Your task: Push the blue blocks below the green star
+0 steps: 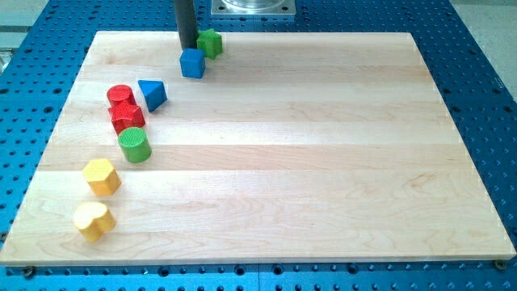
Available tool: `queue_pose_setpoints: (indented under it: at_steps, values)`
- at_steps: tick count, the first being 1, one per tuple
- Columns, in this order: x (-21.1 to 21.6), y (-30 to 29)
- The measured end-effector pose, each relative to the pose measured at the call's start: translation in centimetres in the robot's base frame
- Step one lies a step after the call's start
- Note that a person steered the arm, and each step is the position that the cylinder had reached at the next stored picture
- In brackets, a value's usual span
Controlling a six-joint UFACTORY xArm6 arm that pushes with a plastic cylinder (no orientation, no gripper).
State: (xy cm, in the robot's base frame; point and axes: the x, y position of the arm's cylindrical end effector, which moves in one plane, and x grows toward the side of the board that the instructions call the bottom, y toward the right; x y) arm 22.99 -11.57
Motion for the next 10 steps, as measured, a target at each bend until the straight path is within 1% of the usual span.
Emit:
queue_pose_setpoints:
  at_steps: [1, 2, 3, 4, 5, 6, 7, 8, 9, 10]
  values:
    - [1.3, -3.5]
    - [4.4, -4.7]
    - [4.6, -1.0]
    - [4.9, -1.6]
    - [11.7, -6.6]
    - [14.5, -7.5]
    - [13.3, -7.5]
    - [13.8, -7.5]
    - [15.7, -6.7]
    - [16.6, -3.6]
